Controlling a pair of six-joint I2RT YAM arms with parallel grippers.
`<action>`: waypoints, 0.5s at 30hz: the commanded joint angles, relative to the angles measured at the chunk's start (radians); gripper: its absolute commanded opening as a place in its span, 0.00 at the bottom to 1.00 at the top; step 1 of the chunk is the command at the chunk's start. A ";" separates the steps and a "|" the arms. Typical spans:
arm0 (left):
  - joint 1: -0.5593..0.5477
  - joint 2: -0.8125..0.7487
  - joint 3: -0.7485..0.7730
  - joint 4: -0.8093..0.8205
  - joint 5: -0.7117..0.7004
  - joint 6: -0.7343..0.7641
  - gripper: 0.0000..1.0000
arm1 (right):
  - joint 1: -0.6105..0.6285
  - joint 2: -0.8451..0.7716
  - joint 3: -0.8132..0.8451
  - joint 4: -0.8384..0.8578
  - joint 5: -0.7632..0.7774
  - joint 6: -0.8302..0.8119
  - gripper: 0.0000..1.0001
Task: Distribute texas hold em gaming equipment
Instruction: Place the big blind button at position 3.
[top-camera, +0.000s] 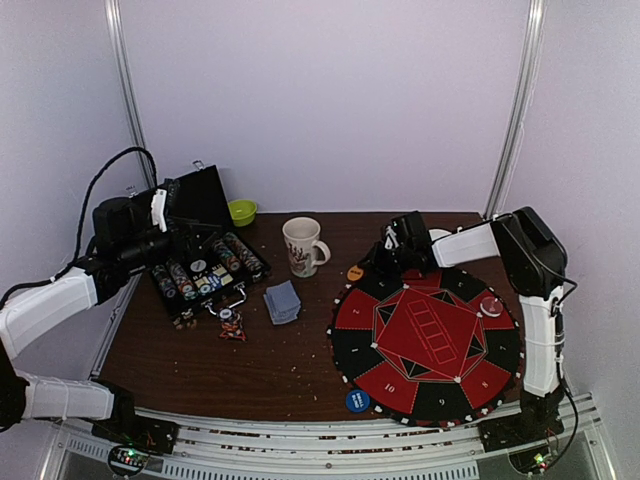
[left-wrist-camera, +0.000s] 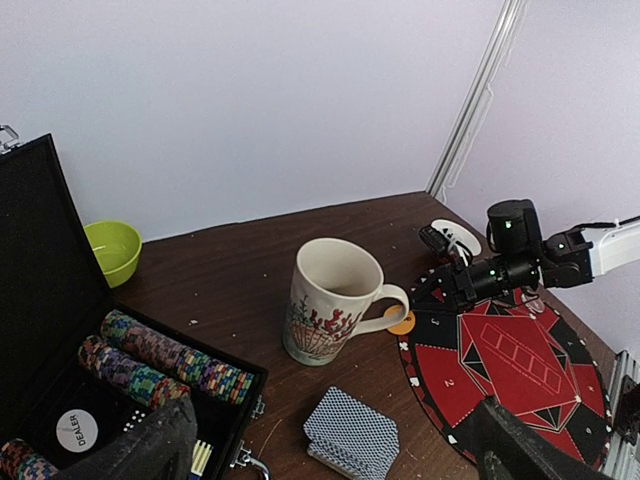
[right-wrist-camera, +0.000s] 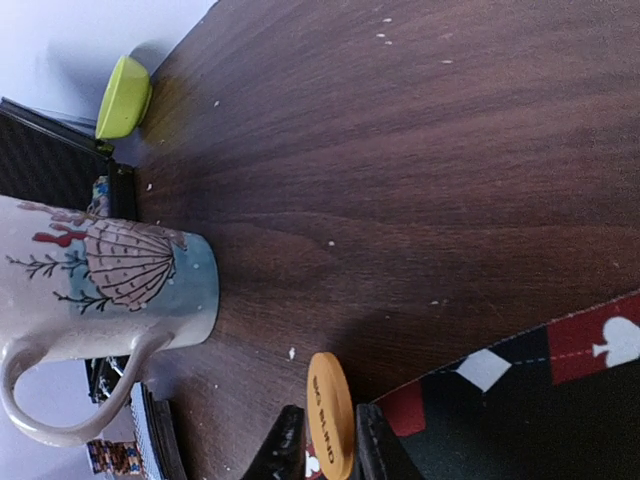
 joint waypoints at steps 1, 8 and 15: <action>0.015 -0.013 0.021 0.017 -0.011 0.004 0.98 | -0.007 0.005 0.022 -0.078 0.067 -0.045 0.26; 0.019 -0.025 0.019 0.011 -0.023 0.002 0.98 | 0.004 -0.103 0.056 -0.224 0.241 -0.152 0.31; 0.024 -0.030 0.020 -0.021 -0.122 0.009 0.98 | 0.060 -0.327 0.044 -0.405 0.474 -0.378 0.35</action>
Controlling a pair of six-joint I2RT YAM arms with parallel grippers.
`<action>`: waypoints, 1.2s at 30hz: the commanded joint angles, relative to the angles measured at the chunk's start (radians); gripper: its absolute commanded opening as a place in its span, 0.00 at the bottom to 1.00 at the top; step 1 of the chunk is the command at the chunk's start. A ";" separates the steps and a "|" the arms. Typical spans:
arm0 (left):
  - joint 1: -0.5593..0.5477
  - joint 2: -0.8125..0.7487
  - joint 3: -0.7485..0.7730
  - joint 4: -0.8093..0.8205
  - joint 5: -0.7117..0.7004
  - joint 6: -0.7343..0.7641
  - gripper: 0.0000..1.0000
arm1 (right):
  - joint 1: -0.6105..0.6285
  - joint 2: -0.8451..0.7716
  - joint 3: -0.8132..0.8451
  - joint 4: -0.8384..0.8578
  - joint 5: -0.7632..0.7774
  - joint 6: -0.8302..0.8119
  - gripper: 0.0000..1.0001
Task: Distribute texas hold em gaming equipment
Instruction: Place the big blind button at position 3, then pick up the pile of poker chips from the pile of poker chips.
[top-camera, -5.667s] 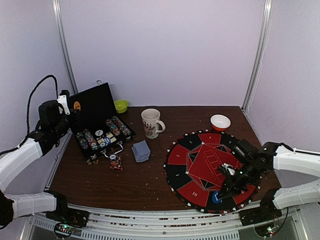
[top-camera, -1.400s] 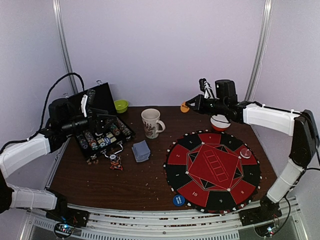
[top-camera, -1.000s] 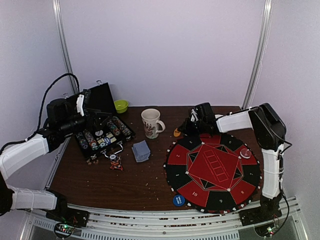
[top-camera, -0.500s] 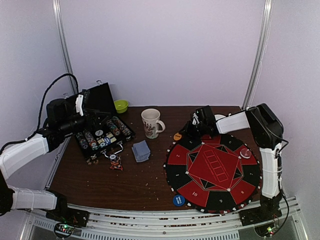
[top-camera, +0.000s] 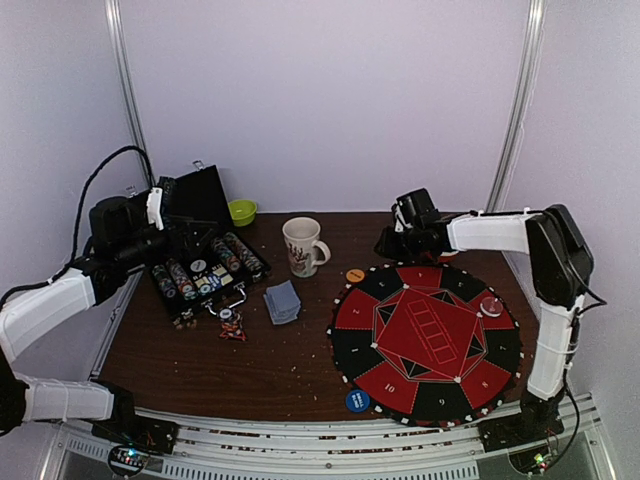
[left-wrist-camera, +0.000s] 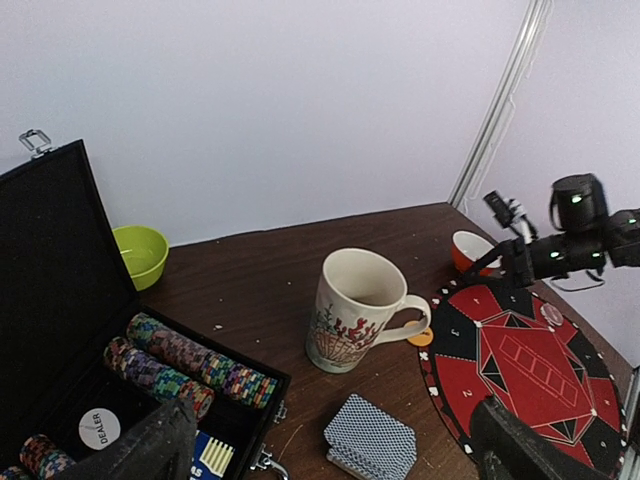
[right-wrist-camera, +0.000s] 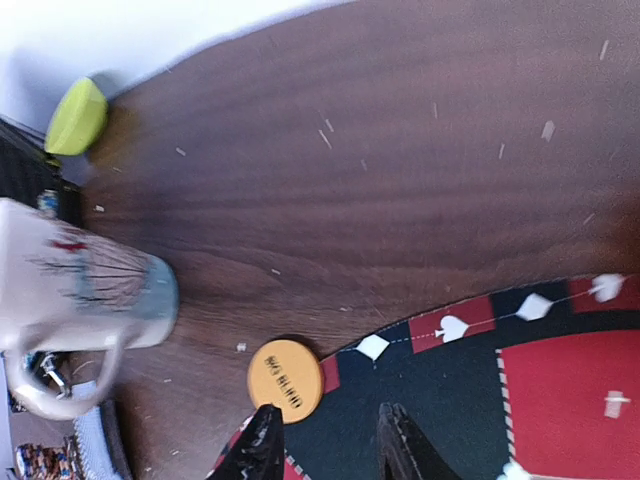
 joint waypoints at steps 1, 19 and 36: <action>0.014 -0.011 0.022 -0.029 -0.100 0.008 0.98 | 0.043 -0.197 -0.004 -0.146 0.209 -0.181 0.36; -0.077 0.042 0.119 -0.260 -0.261 0.089 0.93 | 0.039 -0.622 -0.188 -0.397 0.440 -0.303 1.00; -0.378 0.261 0.186 -0.663 -0.577 -0.008 0.98 | 0.039 -0.642 -0.298 -0.376 0.470 -0.350 1.00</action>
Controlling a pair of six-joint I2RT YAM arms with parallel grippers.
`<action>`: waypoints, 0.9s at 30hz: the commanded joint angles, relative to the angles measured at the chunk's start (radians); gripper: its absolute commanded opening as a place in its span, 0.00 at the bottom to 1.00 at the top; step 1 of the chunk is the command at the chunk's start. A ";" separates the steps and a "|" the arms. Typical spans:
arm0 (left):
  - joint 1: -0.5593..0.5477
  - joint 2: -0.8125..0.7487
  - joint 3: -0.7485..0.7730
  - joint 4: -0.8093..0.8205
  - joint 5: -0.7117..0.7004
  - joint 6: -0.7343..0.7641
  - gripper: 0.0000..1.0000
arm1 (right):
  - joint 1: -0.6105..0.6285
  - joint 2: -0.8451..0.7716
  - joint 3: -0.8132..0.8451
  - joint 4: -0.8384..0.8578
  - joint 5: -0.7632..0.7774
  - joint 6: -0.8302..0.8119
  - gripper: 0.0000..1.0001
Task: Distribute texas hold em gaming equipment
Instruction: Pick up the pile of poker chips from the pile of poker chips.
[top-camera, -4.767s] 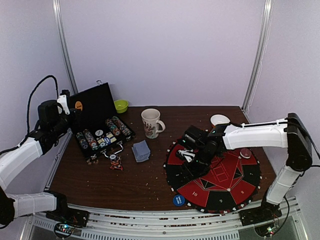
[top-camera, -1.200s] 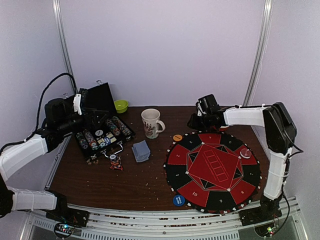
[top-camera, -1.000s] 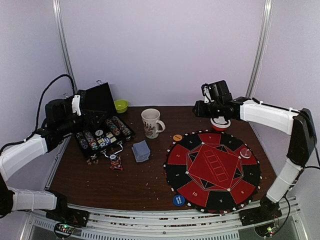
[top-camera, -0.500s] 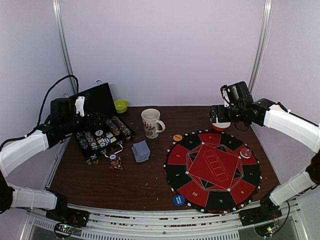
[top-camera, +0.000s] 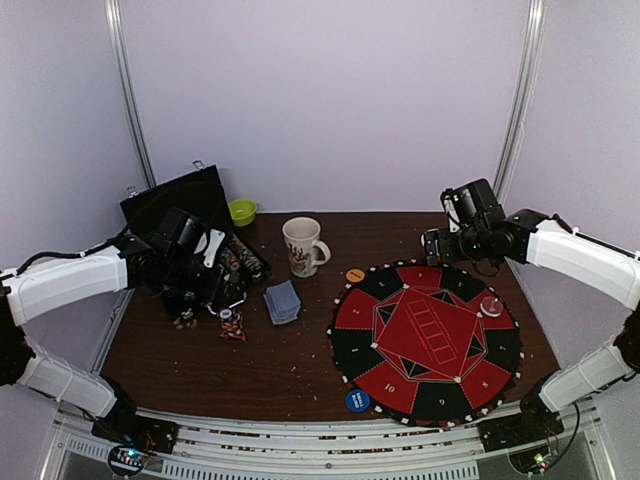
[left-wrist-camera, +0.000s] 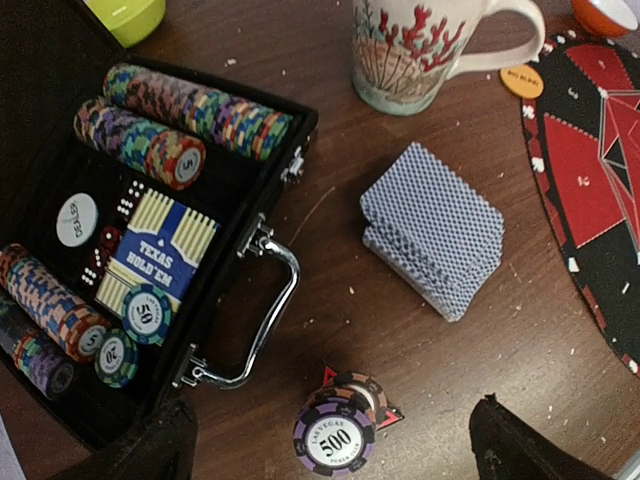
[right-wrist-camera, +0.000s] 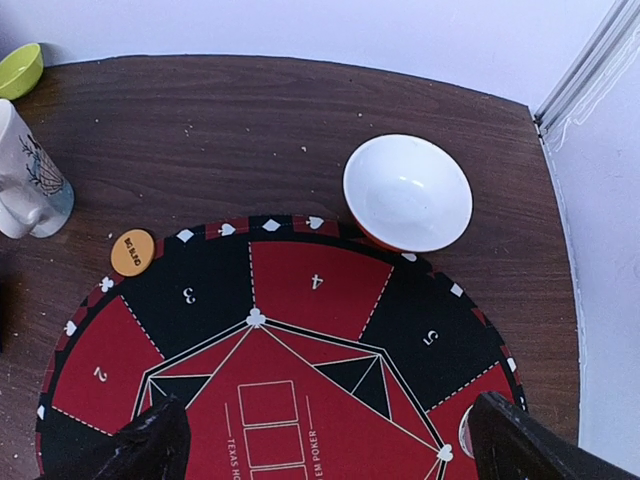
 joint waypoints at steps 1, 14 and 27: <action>-0.007 0.052 -0.022 -0.012 -0.034 -0.037 0.98 | -0.002 -0.020 -0.034 -0.012 0.047 -0.020 1.00; -0.020 0.180 -0.074 0.127 0.035 -0.015 0.94 | -0.002 0.002 -0.082 0.007 0.066 -0.029 1.00; -0.035 0.228 -0.088 0.116 0.002 -0.013 0.72 | -0.002 0.039 -0.070 0.006 0.061 -0.032 1.00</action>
